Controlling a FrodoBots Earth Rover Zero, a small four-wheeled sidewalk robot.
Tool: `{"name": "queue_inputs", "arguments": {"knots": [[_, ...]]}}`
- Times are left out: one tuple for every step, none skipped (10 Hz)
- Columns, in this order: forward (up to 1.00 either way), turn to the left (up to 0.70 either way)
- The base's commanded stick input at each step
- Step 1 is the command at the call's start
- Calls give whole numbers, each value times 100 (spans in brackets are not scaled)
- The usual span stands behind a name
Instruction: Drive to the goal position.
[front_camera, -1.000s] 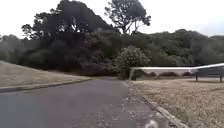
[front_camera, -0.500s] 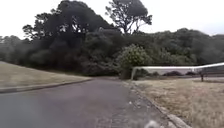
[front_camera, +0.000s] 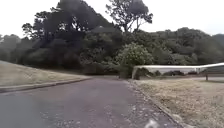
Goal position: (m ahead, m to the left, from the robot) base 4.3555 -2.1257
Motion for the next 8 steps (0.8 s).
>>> {"name": "queue_inputs", "arguments": {"knots": [[70, 0], [70, 0], [70, 0], [70, 0], [70, 0], [70, 0], [70, 0], [70, 0]]}}
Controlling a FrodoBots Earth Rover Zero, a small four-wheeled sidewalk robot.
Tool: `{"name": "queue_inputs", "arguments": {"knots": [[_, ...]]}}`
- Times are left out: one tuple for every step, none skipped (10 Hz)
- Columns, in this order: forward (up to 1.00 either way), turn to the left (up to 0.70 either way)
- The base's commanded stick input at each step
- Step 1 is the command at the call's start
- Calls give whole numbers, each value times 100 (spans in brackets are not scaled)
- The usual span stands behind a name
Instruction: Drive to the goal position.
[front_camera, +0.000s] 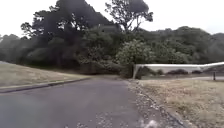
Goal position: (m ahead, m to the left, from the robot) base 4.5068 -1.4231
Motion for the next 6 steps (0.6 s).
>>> {"name": "queue_inputs", "arguments": {"knots": [[70, 0], [70, 0], [70, 0], [70, 0], [70, 0], [70, 0]]}}
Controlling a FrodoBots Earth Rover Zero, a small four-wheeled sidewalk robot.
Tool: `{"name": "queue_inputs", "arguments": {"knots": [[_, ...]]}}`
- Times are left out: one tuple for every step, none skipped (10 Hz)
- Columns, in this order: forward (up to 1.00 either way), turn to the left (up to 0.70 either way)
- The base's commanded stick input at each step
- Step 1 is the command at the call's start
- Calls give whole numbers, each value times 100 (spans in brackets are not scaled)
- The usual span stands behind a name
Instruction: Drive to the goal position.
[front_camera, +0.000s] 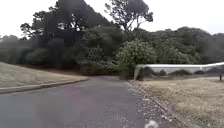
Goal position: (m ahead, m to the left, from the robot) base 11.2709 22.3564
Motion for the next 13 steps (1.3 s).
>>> {"name": "queue_inputs", "arguments": {"knots": [[70, 0], [70, 0], [70, 0], [70, 0], [70, 0], [70, 0], [70, 0], [70, 0], [70, 0], [70, 0], [70, 0], [70, 0], [70, 0]]}}
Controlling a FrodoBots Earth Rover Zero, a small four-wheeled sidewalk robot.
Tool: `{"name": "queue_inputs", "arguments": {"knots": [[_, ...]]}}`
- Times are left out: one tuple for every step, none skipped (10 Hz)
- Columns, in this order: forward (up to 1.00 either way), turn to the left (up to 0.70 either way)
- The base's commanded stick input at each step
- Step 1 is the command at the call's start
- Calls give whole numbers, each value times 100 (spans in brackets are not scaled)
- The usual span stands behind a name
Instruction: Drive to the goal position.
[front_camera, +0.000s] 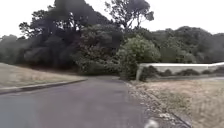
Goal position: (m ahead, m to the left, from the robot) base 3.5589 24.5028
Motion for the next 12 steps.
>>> {"name": "queue_inputs", "arguments": {"knots": [[70, 0], [70, 0], [70, 0], [70, 0], [70, 13], [70, 7], [70, 1], [70, 0], [70, 0], [70, 0], [70, 0], [70, 0]]}}
